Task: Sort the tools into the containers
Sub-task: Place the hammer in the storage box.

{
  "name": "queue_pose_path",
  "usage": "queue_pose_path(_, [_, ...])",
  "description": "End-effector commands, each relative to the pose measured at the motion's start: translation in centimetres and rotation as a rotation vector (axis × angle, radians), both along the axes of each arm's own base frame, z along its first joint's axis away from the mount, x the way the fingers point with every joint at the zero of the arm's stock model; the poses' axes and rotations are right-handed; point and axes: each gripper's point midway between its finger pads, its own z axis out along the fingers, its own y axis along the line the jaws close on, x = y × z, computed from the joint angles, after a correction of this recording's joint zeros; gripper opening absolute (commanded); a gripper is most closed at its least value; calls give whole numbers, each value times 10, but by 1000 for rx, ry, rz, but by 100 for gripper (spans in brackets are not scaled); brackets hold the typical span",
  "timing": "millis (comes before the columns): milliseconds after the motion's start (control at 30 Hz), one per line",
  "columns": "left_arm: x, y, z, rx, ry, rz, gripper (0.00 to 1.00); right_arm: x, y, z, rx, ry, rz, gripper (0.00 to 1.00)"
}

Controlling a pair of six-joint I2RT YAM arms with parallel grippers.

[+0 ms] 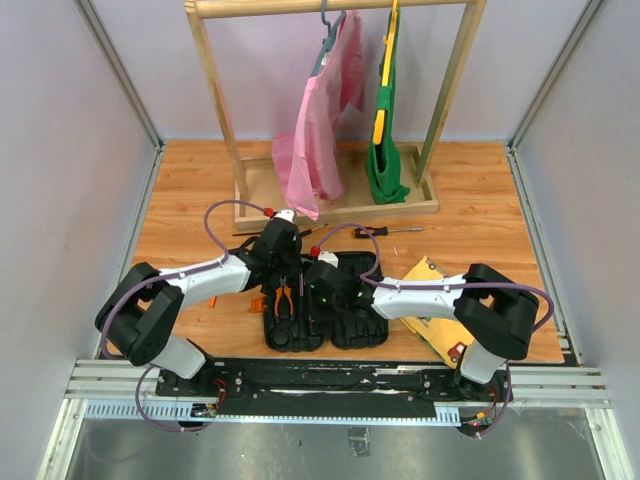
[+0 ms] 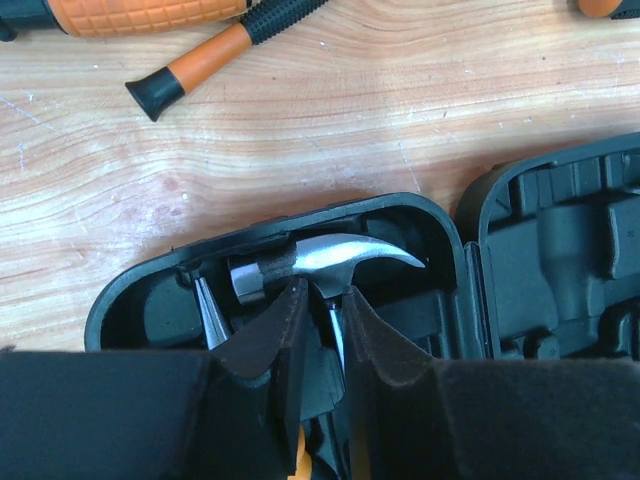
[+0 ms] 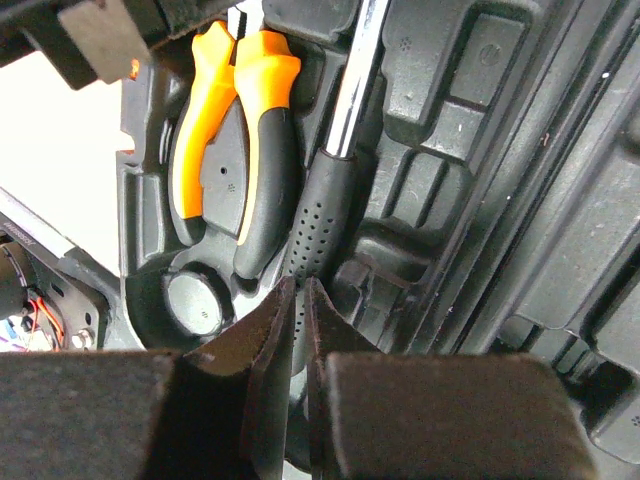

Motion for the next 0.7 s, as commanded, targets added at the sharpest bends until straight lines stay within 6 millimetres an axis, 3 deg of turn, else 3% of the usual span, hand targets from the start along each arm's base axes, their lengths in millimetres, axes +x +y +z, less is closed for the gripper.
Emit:
queue_pose_path(0, [10,-1,-2,12,-16,5,21,-12,-34,-36,-185,28,-2,10])
queue_pose_path(367, [6,8,-27,91,56,17,10,-11,-33,-36,-192,28,4,9])
queue_pose_path(667, [-9,25,-54,189,130,20,9,-12,-34,-36,-195,31,2,9])
